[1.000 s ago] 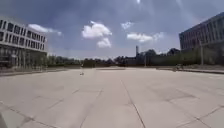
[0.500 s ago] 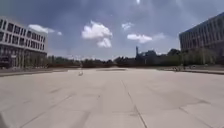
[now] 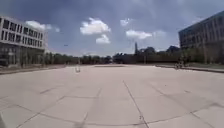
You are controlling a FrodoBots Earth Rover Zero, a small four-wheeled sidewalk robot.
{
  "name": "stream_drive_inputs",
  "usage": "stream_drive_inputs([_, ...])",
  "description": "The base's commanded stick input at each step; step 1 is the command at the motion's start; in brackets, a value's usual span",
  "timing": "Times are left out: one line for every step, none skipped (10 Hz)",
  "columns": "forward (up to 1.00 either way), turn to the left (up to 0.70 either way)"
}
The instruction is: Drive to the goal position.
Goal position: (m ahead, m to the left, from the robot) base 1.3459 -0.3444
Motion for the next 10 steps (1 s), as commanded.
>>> stream_drive_inputs([0.7, 0.0])
stream_drive_inputs([0.7, 0.0])
stream_drive_inputs([0.7, 0.0])
stream_drive_inputs([0.7, 0.0])
stream_drive_inputs([0.7, 0.0])
stream_drive_inputs([0.7, 0.0])
stream_drive_inputs([0.7, 0.0])
stream_drive_inputs([0.7, 0.0])
stream_drive_inputs([0.7, 0.0])
stream_drive_inputs([0.7, 0.0])
